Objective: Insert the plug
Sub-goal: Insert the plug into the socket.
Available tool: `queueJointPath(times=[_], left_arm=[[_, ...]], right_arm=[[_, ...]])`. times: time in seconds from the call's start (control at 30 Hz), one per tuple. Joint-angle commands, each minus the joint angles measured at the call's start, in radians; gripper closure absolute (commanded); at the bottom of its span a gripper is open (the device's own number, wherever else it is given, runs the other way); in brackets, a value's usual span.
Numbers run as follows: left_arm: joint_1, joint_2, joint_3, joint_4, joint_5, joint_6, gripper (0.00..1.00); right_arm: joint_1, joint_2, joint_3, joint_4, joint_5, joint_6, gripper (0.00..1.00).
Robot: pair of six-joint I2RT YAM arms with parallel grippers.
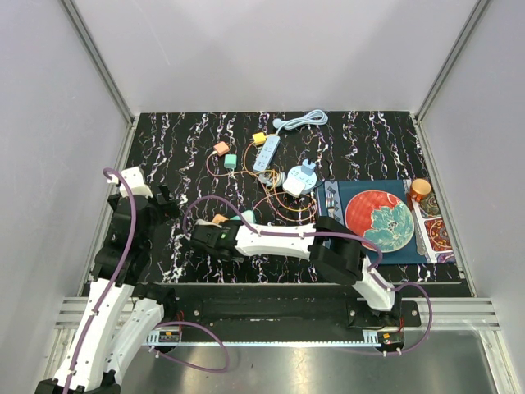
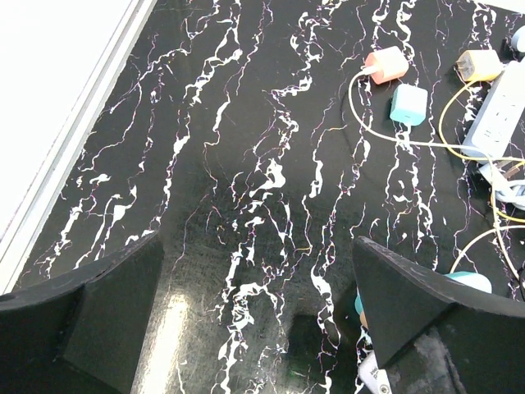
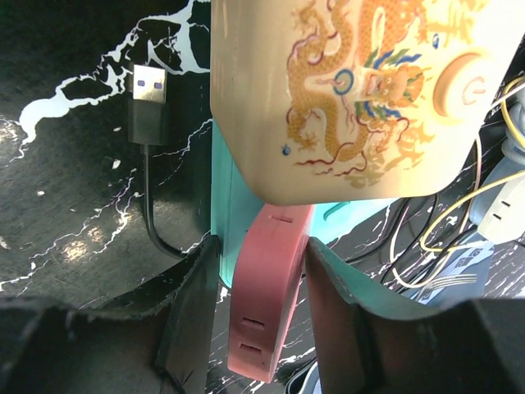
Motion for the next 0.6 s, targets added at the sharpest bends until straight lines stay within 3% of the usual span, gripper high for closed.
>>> queueJointPath(times=[0.0,0.5,0.57], left_arm=[[0.006,-0.008,0.003,0.041,0.000,0.005,0.01],[0.008,0.003,0.001,0.041,0.008,0.003,0.01],[0.008,0.002,0.001,0.041,0.011,0.005,0.01]], right_arm=[[0.002,-0.053,-0.035,0.010,-0.116,0.045,0.50],[-0.010,-0.132,-0.055,0.012,-0.049,0.097,0.49],[-0.010,-0.140,-0.059,0.010,-0.028,0.108,0.43]])
